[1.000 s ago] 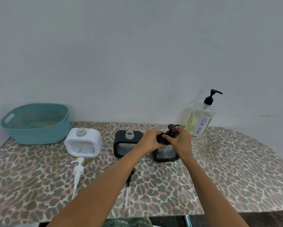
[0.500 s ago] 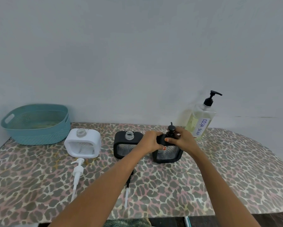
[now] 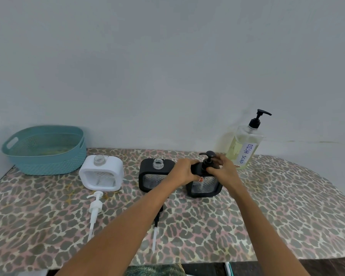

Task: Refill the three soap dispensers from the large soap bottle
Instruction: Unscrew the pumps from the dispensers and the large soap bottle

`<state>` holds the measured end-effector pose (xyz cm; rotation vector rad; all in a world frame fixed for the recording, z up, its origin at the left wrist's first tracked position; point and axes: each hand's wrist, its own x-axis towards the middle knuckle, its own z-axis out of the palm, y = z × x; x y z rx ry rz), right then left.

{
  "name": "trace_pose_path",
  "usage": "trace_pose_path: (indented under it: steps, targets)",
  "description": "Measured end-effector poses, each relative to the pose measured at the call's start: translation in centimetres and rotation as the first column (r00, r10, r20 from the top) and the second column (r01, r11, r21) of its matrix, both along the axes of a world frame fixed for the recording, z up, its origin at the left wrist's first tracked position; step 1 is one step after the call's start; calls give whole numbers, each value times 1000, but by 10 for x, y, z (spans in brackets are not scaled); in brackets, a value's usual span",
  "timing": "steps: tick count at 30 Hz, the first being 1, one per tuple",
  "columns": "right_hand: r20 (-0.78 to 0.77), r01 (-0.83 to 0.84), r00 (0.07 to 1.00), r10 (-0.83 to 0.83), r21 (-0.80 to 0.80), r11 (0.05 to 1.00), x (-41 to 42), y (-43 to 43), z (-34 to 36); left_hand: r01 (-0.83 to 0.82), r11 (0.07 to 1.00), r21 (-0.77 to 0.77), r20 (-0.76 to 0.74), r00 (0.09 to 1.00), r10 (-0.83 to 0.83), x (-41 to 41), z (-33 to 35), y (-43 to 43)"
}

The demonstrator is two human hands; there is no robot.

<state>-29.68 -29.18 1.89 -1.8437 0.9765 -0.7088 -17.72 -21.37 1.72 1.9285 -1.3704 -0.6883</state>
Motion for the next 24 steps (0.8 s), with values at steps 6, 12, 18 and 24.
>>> trace_pose_path:
  steps: [6, 12, 18, 24]
  targets:
    - [-69, 154, 983, -169, -183, 971, 14, 5, -9, -2, 1000, -18, 12, 1000, 2, 1, -1, 1]
    - [109, 101, 989, -103, 24, 995, 6, 9, -2, 7, 1000, -27, 0, 1000, -7, 1, -1, 2]
    - [63, 96, 994, -94, -22, 995, 10, 9, -11, -1, 1000, -20, 1, 1000, 1, 0, -1, 2]
    - [80, 177, 982, -170, -85, 981, 12, 10, -11, 2, 1000, -22, 10, 1000, -1, 1, -2, 2]
